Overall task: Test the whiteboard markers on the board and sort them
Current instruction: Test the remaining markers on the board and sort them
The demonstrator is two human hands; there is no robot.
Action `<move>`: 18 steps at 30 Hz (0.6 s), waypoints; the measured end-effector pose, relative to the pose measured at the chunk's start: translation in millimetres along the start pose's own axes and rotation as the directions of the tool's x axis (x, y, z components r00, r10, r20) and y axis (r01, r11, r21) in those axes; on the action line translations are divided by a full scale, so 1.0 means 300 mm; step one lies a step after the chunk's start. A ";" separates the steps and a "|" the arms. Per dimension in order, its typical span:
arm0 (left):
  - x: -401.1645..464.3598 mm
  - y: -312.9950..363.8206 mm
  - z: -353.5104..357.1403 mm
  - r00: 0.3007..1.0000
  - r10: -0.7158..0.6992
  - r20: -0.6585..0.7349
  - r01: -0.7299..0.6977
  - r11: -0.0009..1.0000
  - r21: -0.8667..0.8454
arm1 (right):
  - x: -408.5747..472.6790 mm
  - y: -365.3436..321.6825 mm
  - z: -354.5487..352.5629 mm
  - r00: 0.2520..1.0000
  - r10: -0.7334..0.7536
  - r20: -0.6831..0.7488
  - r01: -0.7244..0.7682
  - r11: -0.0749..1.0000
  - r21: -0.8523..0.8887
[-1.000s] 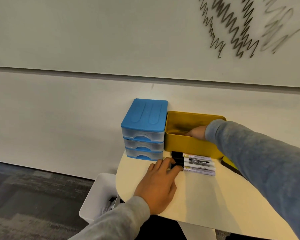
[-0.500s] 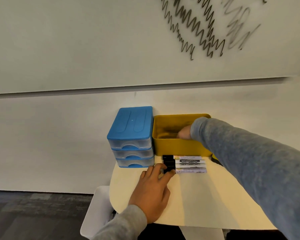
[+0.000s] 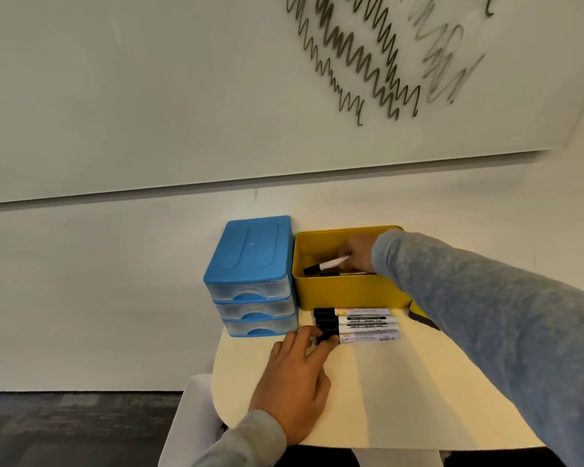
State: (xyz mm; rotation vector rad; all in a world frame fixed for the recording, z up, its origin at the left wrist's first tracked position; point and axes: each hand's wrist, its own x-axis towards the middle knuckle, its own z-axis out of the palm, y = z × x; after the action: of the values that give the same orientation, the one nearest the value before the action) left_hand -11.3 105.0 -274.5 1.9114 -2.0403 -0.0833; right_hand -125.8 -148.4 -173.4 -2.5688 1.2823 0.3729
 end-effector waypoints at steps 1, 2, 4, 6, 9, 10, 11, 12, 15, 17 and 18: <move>0.000 -0.001 0.000 1.000 0.002 0.000 -0.002 1.000 0.000 | -0.010 -0.001 -0.013 0.999 -0.004 -0.040 0.003 1.000 -0.019; -0.002 -0.001 0.001 1.000 0.004 0.001 -0.004 1.000 0.001 | -0.014 -0.003 -0.021 0.995 -0.011 -0.099 0.010 1.000 -0.009; -0.002 0.000 0.001 1.000 0.016 -0.002 -0.016 1.000 0.004 | -0.027 -0.003 -0.025 0.981 -0.017 -0.196 0.019 1.000 0.005; -0.003 0.001 -0.001 1.000 0.020 -0.004 -0.020 1.000 0.002 | -0.046 0.004 -0.031 0.966 -0.031 -0.256 0.039 0.999 0.028; -0.003 0.005 -0.010 1.000 0.026 -0.006 -0.026 1.000 0.008 | -0.080 0.019 -0.042 0.938 -0.027 -0.346 0.055 0.996 0.072; -0.004 0.008 -0.010 1.000 0.025 -0.004 -0.025 1.000 0.009 | -0.091 0.024 -0.046 0.929 -0.028 -0.369 0.069 0.993 0.097; -0.005 0.011 -0.013 1.000 0.022 0.001 -0.022 1.000 0.009 | -0.109 0.029 -0.051 0.924 -0.027 -0.380 0.080 0.989 0.126; -0.005 0.010 -0.013 1.000 0.021 0.007 -0.021 1.000 0.010 | -0.120 0.030 -0.051 0.924 -0.026 -0.381 0.094 0.983 0.159; 0.004 0.006 -0.025 0.999 0.023 0.025 -0.024 0.999 0.034 | -0.191 0.025 -0.052 0.901 -0.032 -0.432 0.165 0.948 0.273; 0.019 0.004 -0.051 0.998 0.057 0.004 -0.058 0.997 0.047 | -0.242 0.016 -0.047 0.855 -0.009 -0.518 0.226 0.906 0.357; 0.028 0.003 -0.072 0.997 0.080 -0.020 -0.079 0.996 0.038 | -0.267 0.007 -0.044 0.830 0.016 -0.557 0.254 0.879 0.404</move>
State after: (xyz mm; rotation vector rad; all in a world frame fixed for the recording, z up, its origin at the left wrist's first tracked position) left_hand -6.3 101.0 -252.3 1.8423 -2.1150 -0.0063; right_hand -172.6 -94.6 -134.6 -2.3716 1.1586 -0.6798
